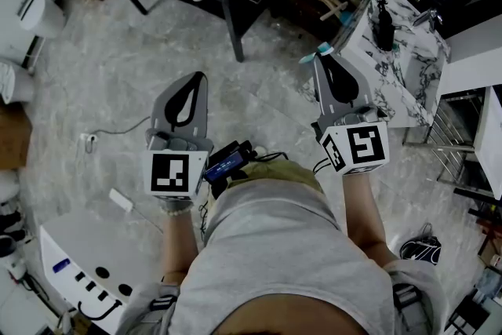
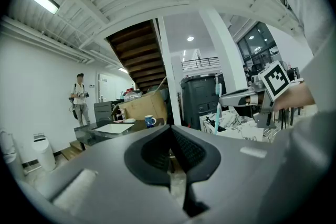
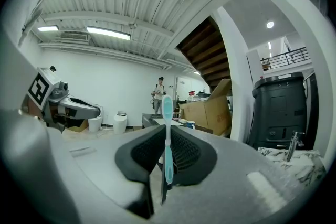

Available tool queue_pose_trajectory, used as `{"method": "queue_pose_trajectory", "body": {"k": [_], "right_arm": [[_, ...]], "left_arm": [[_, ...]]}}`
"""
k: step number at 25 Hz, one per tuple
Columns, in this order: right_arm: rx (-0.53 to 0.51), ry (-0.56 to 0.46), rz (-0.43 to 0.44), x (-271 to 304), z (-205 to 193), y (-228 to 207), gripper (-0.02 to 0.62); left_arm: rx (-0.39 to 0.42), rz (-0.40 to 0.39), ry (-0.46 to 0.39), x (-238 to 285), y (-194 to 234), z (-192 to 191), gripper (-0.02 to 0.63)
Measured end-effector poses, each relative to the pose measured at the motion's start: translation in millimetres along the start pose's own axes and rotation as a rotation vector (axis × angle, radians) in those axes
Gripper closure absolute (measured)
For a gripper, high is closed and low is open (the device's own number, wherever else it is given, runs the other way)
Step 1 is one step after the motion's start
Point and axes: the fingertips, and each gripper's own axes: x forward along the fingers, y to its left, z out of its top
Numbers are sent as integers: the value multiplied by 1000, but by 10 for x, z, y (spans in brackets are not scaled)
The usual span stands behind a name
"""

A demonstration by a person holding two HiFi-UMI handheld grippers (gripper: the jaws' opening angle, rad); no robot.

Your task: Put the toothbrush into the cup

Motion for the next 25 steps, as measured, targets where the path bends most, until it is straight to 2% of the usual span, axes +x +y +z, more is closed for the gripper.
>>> {"method": "queue_pose_trajectory", "body": {"k": [11,16,25], "right_arm": [[9,-7,-23,-116,1,-82,566],[14,-2,-38,-190,-19,-112,566],[15,20,-56,-198,-96,-132,566]], "left_arm": [[12,-23,-7,39,-127,38,592],[-6,-32,-11,47,-185,50,592],[-6,-51,-9,149,-152,8,593]]}}
